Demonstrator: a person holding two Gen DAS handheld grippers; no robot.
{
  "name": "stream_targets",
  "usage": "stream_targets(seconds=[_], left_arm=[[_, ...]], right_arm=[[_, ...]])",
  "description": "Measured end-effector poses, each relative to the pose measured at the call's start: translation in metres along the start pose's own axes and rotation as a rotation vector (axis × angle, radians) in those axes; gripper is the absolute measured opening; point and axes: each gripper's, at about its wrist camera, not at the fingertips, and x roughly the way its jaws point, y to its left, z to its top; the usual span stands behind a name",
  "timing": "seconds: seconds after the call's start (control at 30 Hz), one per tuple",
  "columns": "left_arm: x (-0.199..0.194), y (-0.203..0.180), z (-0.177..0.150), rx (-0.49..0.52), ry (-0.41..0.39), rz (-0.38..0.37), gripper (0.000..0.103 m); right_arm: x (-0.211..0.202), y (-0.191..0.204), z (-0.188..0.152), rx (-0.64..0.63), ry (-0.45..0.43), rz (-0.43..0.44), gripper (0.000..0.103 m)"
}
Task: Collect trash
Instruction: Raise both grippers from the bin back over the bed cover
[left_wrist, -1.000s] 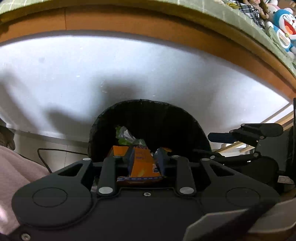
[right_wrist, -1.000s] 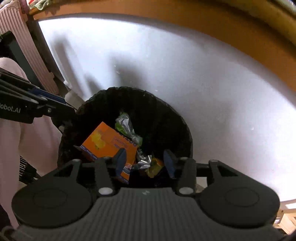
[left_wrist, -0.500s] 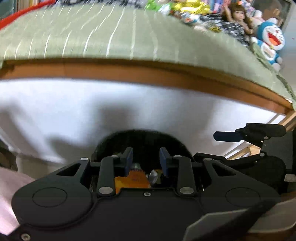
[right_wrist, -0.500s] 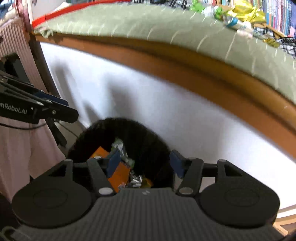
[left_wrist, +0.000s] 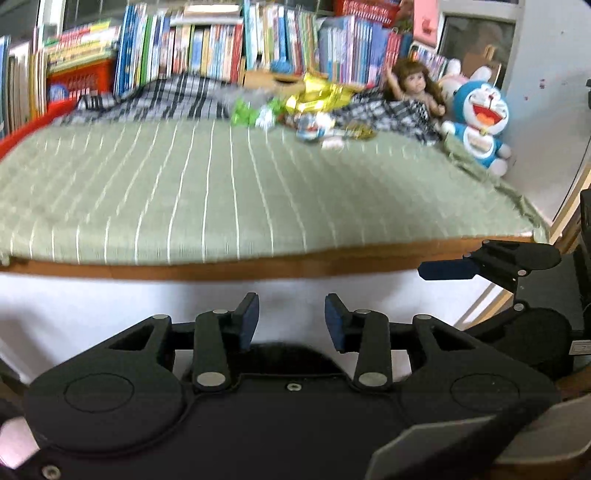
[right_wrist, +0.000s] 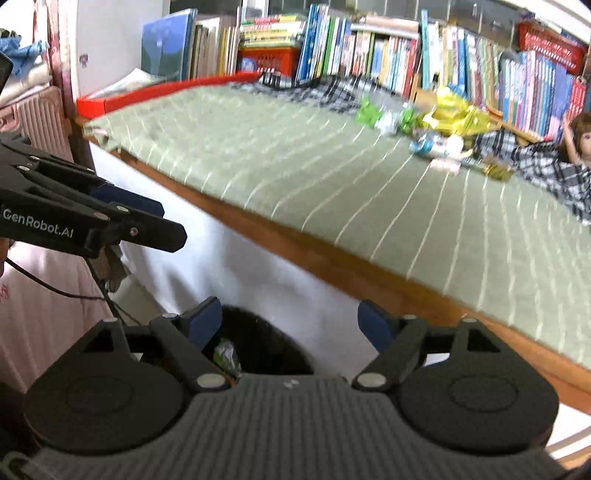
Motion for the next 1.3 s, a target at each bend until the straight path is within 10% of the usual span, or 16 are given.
stream_targets(seconds=[0.77,1.3], left_arm=[[0.040,0.027,0.103,-0.054,-0.139,0.036,0.044],[0.149,0.050,0.183,-0.033,-0.126,0.065,0.046]], right_arm=[[0.012,-0.071,0.063,0.052,-0.109,-0.132,0.103],[0.074,-0.136,0.103,0.065,-0.107,-0.177,0.103]])
